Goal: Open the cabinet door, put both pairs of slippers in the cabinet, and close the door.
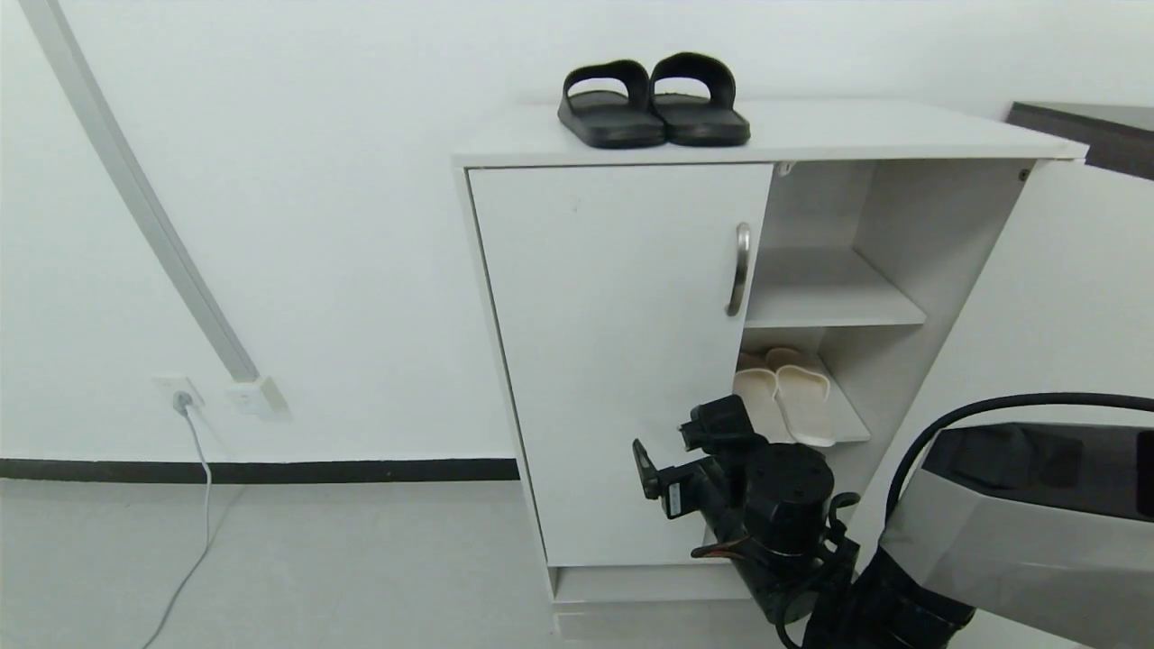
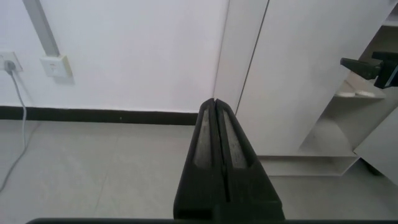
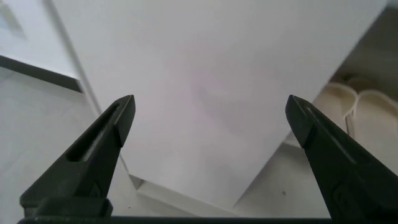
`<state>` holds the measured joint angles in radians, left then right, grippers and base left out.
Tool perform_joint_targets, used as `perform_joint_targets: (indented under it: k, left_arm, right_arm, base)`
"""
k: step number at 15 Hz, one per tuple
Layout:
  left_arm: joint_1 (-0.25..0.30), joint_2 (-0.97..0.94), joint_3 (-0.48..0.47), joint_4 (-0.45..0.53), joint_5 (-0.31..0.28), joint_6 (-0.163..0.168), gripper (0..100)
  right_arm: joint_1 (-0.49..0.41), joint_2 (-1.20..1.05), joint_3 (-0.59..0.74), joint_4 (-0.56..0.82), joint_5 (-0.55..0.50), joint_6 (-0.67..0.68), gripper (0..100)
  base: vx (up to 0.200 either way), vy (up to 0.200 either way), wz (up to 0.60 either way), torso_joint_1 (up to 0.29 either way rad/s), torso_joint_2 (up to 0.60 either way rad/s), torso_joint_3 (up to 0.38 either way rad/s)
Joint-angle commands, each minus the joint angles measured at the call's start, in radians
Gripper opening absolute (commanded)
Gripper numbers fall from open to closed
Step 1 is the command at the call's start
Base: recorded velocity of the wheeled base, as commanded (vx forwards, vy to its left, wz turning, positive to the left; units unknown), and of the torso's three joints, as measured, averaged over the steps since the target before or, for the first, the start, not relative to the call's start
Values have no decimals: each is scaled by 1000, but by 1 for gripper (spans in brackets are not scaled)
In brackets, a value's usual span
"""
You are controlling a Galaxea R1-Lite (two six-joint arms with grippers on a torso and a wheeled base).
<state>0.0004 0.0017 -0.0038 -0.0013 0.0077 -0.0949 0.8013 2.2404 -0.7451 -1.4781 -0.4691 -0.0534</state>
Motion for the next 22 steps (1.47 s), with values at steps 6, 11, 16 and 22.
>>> perform_joint_targets:
  k: [6,11,16,22]
  left_arm:
    - [0,1,1,1,0,0,0]
    - [0,1,1,3,0,1,0]
    - [0,1,1,1,0,1,0]
    - [0,0,1,1,0,1,0]
  right_arm:
    - [-1,1,3,5,0,-2,100]
    - [-1,2,3,7,0,-2,100]
    - [-1,2,3,7,0,-2,100]
    - [3,2,4,5,0,-2,100]
  base:
    - [0,0,0,95,-486,-348]
    - [0,0,0,154,-475,-326]
    - [0,0,0,186,-499,-316]
    - [0,0,0,221,-531,-319]
